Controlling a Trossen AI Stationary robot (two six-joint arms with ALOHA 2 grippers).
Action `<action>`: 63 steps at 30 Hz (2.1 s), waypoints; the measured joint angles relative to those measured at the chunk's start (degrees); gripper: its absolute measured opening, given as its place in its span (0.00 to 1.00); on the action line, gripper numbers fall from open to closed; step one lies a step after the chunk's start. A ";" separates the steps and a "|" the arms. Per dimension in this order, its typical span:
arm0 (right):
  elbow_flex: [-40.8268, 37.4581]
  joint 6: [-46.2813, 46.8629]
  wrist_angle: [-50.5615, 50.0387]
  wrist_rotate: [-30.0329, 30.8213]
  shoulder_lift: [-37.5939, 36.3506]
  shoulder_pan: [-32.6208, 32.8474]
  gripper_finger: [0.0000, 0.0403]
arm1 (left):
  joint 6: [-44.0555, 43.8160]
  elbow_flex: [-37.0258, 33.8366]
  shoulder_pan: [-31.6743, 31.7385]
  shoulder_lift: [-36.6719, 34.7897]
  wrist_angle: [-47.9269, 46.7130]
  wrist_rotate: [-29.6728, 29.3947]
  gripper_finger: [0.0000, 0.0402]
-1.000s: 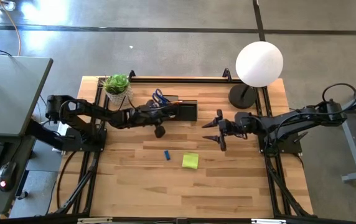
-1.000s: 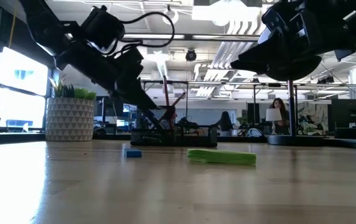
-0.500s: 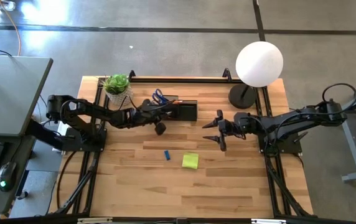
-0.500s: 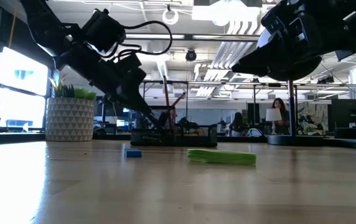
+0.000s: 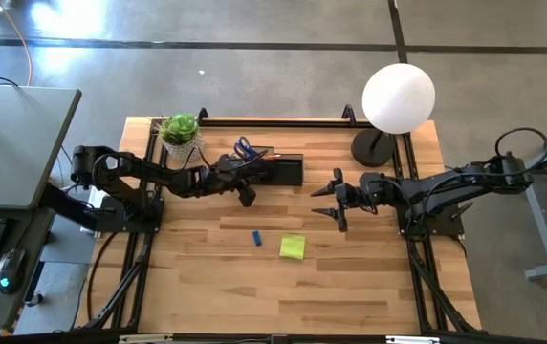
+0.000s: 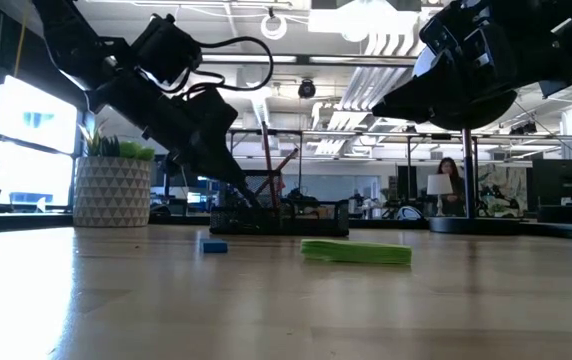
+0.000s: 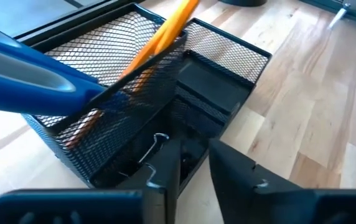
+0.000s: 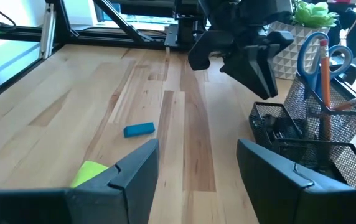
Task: Pick and place office supplies into organizer
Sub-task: Put the blue eraser into the black desk organizer
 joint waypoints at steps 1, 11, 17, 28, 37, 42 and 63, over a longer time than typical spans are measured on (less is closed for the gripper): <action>0.00 0.01 0.00 0.00 0.00 0.02 0.52 | -0.02 0.00 0.00 0.00 0.00 -0.06 0.20; 0.00 -0.06 -0.60 0.00 0.01 0.00 0.52 | -0.02 0.35 0.00 0.00 -0.09 0.81 0.25; 0.00 -0.43 -2.13 0.00 0.01 0.00 0.52 | -0.11 3.77 -0.24 -0.31 -0.09 16.93 0.20; 0.00 -4.83 -4.78 -2.11 0.01 0.02 0.52 | 19.62 6.37 -17.52 -0.35 -10.39 22.54 0.12; 0.00 -6.29 -3.94 -3.23 0.01 0.02 0.52 | 30.83 9.52 -24.74 3.14 -10.65 11.77 0.16; 0.00 -6.29 -4.03 -3.48 0.01 0.02 0.52 | 33.34 13.38 -24.76 6.38 -16.78 13.85 0.28; 0.00 -5.83 3.42 -4.29 0.01 -7.84 0.52 | 58.14 16.70 -16.30 9.79 -33.44 22.85 0.43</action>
